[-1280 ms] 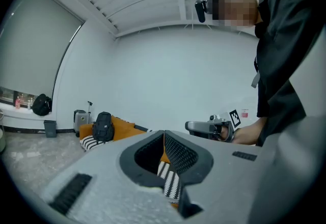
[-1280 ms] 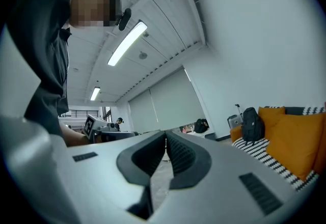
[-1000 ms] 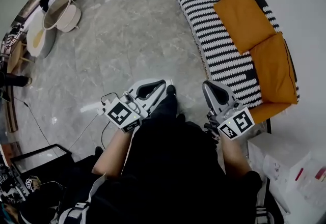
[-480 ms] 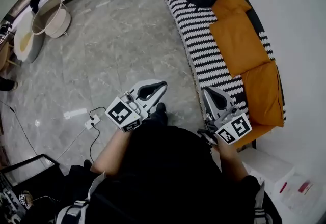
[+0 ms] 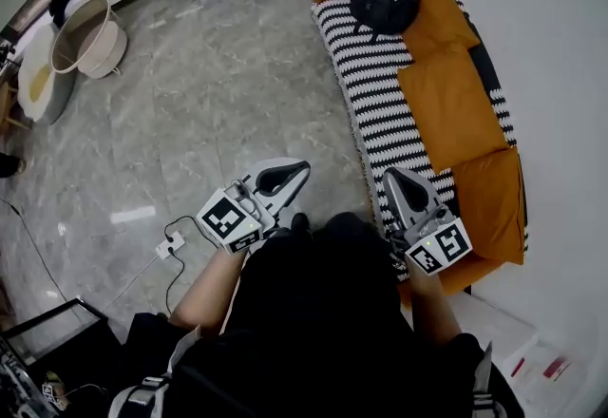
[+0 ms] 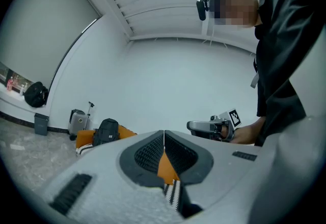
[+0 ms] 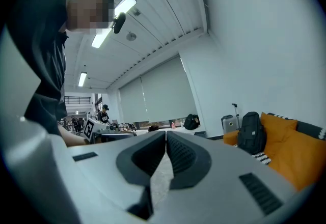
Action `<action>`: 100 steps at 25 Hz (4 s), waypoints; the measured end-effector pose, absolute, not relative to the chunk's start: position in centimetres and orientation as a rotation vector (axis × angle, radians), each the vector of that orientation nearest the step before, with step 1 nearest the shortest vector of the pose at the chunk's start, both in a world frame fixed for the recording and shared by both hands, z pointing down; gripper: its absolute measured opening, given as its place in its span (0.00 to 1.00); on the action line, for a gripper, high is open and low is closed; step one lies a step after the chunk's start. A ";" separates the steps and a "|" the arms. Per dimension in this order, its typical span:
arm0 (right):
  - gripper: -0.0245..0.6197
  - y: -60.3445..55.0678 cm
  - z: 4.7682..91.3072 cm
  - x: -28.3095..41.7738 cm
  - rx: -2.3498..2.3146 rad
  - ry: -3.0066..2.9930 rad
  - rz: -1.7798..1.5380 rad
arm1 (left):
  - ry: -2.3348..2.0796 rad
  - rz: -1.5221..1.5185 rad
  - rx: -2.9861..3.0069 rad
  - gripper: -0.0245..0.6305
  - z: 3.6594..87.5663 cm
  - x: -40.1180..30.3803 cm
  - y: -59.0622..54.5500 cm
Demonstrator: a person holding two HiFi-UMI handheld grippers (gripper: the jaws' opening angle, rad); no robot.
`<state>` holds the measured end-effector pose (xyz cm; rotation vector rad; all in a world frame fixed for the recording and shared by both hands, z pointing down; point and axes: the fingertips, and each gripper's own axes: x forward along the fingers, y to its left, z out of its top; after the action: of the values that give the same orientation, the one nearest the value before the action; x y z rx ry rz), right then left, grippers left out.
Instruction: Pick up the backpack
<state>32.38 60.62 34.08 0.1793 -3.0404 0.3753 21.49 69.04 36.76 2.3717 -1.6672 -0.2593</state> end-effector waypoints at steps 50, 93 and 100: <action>0.08 20.4 34.6 -3.2 0.226 -3.076 0.519 | -1.612 -0.279 2.373 0.07 36.2 -14.2 29.0; 0.08 -13.5 41.4 -1.3 0.945 -2.912 0.466 | -1.035 0.157 2.598 0.07 45.0 -18.1 -8.5; 0.08 -17.3 45.0 -2.0 1.025 -2.790 0.461 | -0.932 0.162 2.571 0.07 49.2 -18.4 -13.9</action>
<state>-2.04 -17.29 45.03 1.0254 -2.7902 0.4612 -18.37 -13.87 49.18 2.5706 -0.9322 0.1621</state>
